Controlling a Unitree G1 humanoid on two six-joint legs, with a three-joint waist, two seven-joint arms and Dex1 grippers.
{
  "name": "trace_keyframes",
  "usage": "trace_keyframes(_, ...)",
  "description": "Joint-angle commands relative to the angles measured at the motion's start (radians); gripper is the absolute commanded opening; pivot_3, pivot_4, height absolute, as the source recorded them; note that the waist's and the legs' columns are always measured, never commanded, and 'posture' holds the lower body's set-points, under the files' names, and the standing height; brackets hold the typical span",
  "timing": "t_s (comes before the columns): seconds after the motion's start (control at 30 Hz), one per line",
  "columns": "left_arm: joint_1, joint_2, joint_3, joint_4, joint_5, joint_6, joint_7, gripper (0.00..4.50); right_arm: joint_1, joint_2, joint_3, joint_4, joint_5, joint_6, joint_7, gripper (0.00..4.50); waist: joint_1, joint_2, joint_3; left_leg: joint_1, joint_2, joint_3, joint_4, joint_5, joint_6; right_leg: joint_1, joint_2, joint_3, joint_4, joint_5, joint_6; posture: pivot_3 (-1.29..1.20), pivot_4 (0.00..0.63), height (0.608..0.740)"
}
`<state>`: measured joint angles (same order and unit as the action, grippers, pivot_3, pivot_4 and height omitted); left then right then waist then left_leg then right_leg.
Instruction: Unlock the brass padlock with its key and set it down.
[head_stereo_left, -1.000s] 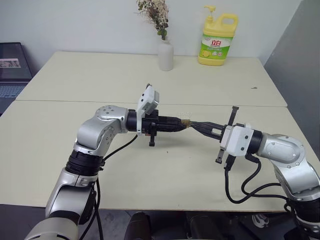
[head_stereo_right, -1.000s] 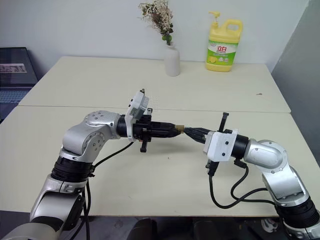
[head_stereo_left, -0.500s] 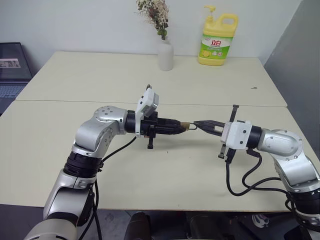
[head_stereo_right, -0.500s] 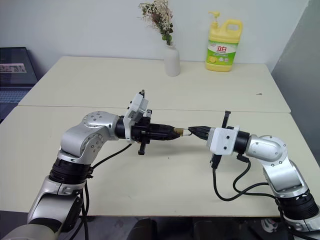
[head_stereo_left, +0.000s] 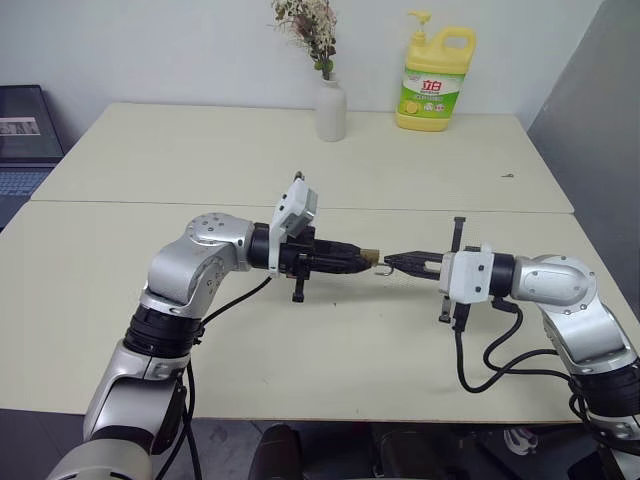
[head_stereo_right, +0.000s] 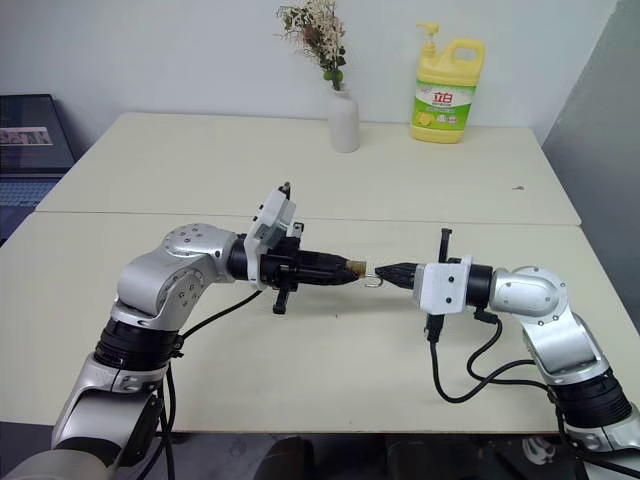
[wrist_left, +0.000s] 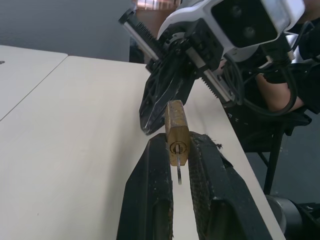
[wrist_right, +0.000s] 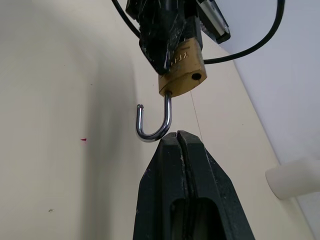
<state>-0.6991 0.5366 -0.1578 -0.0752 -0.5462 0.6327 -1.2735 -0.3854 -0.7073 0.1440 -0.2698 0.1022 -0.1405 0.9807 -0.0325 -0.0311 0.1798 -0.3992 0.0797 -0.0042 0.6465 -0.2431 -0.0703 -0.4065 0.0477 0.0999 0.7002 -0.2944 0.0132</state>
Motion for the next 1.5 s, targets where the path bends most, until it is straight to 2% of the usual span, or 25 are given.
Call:
trace_keyframes(0.03,0.0,0.009,0.023,-0.042,-0.027,0.011,0.005,0.15,0.001,-0.005,-0.006,-0.022,0.02,-0.011,0.012,0.0,0.0,0.0,0.0,0.0,0.0,0.0,0.0,0.0,0.0,0.0,0.0,0.0,0.0,0.0,0.0,0.0,0.15,0.74)
trace_keyframes(0.23,-0.001,0.01,0.022,-0.036,-0.025,0.011,0.009,0.15,0.009,-0.006,-0.012,-0.029,0.011,0.008,0.003,0.0,0.0,0.0,0.0,0.0,0.0,0.0,0.0,0.0,0.0,0.0,0.0,0.0,0.0,0.0,0.0,0.0,0.15,0.74)
trace_keyframes(0.43,0.012,-0.005,0.046,-0.012,-0.034,0.054,0.077,0.15,0.106,-0.089,-0.084,-0.045,0.022,0.068,0.004,0.0,0.001,0.0,0.0,0.0,0.0,0.0,0.0,0.0,0.0,0.0,0.0,0.0,0.0,0.0,0.0,0.0,0.15,0.74)
trace_keyframes(0.57,0.04,-0.012,0.051,-0.011,-0.043,0.097,0.114,0.15,0.166,-0.104,-0.159,-0.134,0.1,0.169,-0.015,1.23,0.001,0.0,0.0,0.0,0.0,0.0,0.0,0.0,0.0,0.0,0.0,0.0,0.0,0.0,0.0,0.0,0.15,0.74)
trace_keyframes(0.67,0.06,-0.018,0.038,-0.006,-0.034,0.123,0.139,0.15,0.208,-0.127,-0.195,-0.231,0.167,0.271,-0.01,2.32,-0.001,0.0,0.0,0.0,0.0,-0.001,0.0,0.0,0.0,0.0,0.0,0.0,0.0,0.0,0.0,0.0,0.15,0.74)
trace_keyframes(0.87,0.107,-0.058,-0.008,0.015,-0.022,0.213,0.221,0.15,0.268,-0.174,-0.168,-0.401,0.253,0.454,-0.005,4.49,0.0,0.0,0.0,0.0,0.0,-0.002,0.0,0.0,0.0,0.001,0.0,-0.001,0.0,-0.001,0.002,0.0,0.15,0.74)
trace_keyframes(1.0,0.134,-0.069,-0.074,0.034,0.035,0.187,0.235,0.15,0.265,-0.163,-0.123,-0.396,0.186,0.444,-0.031,4.5,0.0,0.0,0.0,0.0,0.0,-0.003,0.0,0.0,0.0,0.001,0.0,-0.001,0.0,-0.002,0.005,0.0,0.15,0.74)
trace_keyframes(1.13,0.128,-0.107,-0.089,0.1,0.082,0.172,0.29,0.15,0.284,-0.183,-0.116,-0.379,0.153,0.425,-0.016,4.5,0.001,0.0,0.0,0.0,-0.001,-0.003,0.001,0.0,0.0,0.001,0.0,-0.001,0.0,-0.002,0.005,0.0,0.15,0.74)
trace_keyframes(1.43,0.15,-0.144,-0.096,0.12,0.115,0.171,0.322,0.15,0.299,-0.187,-0.113,-0.369,0.139,0.42,-0.012,4.5,0.001,0.0,0.0,0.0,-0.001,-0.003,0.0,0.0,0.0,0.001,0.0,-0.001,-0.001,-0.002,0.005,0.0,0.15,0.74)
trace_keyframes(1.5,0.145,-0.142,-0.093,0.13,0.12,0.168,0.325,0.86,0.308,-0.192,-0.118,-0.371,0.142,0.423,-0.009,4.5,0.0,0.0,0.0,0.0,-0.001,-0.004,0.0,0.0,0.0,0.001,0.0,-0.001,-0.001,-0.002,0.005,0.0,0.15,0.74)
